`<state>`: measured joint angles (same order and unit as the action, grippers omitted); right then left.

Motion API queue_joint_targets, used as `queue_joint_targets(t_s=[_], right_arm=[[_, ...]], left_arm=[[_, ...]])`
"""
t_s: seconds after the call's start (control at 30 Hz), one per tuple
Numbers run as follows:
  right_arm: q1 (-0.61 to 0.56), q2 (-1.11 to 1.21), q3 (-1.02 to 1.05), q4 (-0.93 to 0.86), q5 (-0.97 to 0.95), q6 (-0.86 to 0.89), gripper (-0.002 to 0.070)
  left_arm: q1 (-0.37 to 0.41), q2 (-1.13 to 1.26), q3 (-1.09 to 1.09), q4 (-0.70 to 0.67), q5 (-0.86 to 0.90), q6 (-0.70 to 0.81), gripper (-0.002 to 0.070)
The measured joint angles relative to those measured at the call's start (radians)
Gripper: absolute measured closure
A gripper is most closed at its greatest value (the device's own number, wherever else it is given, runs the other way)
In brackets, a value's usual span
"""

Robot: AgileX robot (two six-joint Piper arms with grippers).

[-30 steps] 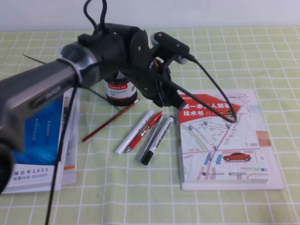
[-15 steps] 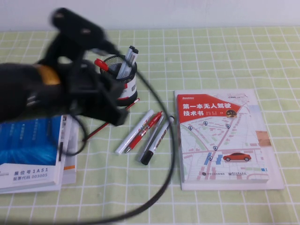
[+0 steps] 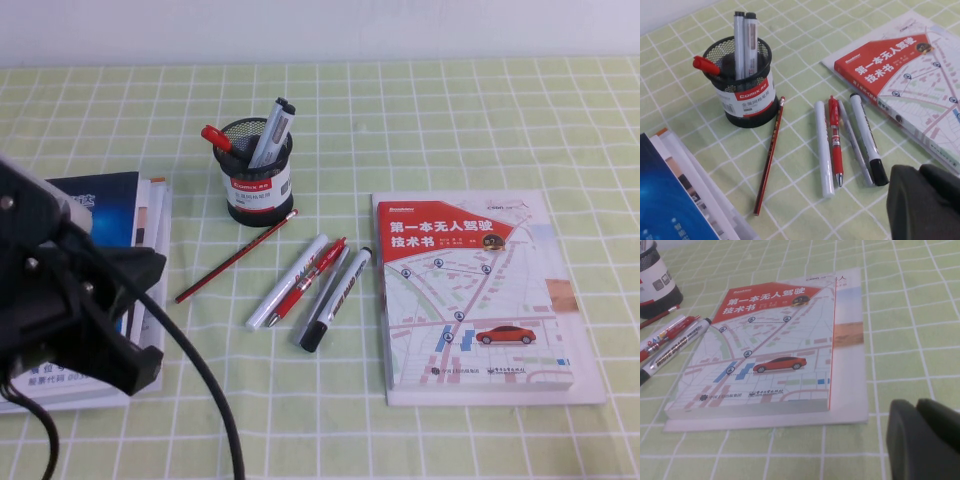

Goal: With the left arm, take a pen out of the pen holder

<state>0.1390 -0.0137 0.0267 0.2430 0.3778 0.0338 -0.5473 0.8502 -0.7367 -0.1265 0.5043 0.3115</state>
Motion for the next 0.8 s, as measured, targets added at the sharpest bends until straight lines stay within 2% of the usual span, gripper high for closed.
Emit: queue_joint_targets(t_s=[0.3, 0.47, 0.57, 0.8], right_arm=[[0.000, 0.000, 0.000, 0.000, 0.000, 0.000, 0.0690], [0.000, 0.000, 0.000, 0.000, 0.000, 0.000, 0.0690], [0.000, 0.000, 0.000, 0.000, 0.000, 0.000, 0.0690], [0.000, 0.000, 0.000, 0.000, 0.000, 0.000, 0.0690]], left_arm=[[0.000, 0.000, 0.002, 0.009, 0.002, -0.061, 0.0678], [0.010, -0.044, 0.081, 0.010, -0.103, -0.062, 0.0678], [0.063, -0.136, 0.179, -0.023, -0.183, -0.055, 0.0678], [0.252, -0.481, 0.467, -0.045, -0.323, -0.054, 0.0678]])
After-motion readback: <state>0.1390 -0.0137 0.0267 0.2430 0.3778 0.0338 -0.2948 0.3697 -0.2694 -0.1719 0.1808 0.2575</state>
